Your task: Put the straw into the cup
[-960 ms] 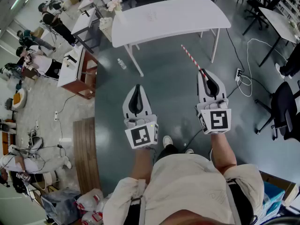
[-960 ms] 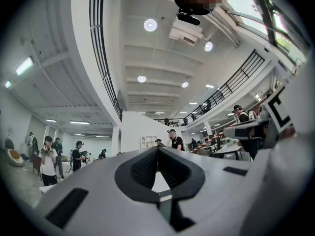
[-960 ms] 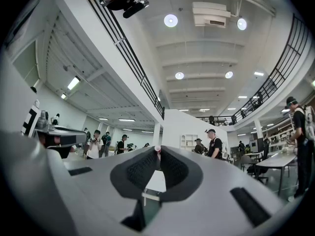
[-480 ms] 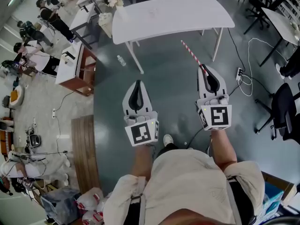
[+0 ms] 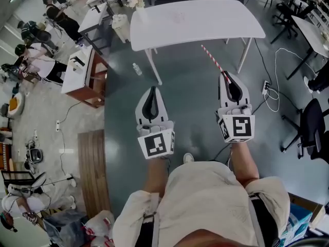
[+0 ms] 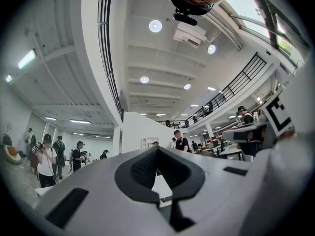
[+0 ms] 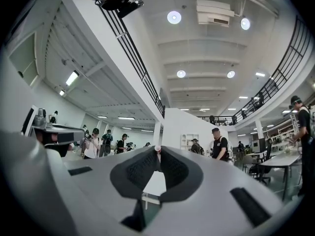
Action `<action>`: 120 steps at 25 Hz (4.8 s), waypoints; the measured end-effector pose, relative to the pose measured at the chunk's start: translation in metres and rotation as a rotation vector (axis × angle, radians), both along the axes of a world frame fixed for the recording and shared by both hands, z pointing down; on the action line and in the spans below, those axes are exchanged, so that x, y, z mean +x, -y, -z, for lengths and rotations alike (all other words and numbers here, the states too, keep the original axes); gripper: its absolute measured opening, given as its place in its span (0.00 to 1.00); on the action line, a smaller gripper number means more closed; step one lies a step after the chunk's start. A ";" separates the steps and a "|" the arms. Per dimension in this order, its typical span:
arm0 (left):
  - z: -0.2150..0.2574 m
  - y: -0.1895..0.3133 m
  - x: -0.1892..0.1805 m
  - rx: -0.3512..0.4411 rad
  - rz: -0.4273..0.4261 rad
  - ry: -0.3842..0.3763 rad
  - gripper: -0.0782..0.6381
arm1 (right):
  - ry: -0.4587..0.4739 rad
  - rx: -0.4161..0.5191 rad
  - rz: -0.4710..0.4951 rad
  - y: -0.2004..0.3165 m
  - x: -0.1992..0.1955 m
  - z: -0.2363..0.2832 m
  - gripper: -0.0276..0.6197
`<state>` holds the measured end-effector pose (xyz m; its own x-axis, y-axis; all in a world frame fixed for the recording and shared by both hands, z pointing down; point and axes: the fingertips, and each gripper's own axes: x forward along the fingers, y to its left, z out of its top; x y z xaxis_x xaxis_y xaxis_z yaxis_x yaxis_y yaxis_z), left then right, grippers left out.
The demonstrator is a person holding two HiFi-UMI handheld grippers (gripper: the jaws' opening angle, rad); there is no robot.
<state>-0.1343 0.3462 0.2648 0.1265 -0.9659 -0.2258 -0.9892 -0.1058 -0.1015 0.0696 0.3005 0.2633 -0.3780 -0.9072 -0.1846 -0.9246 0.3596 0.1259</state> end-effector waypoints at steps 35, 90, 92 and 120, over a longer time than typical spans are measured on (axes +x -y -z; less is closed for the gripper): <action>-0.025 0.265 0.027 -0.119 0.024 0.031 0.12 | 0.052 -0.112 0.006 0.269 0.036 -0.040 0.08; -0.136 0.702 -0.048 -0.302 -0.077 -0.064 0.12 | -0.090 -0.382 0.021 0.687 -0.084 -0.160 0.08; -0.147 0.715 -0.052 -0.315 -0.094 -0.071 0.12 | -0.101 -0.405 0.014 0.699 -0.092 -0.173 0.08; -0.254 0.832 -0.009 -0.539 -0.177 -0.032 0.12 | -0.103 -0.638 0.057 0.799 -0.100 -0.305 0.08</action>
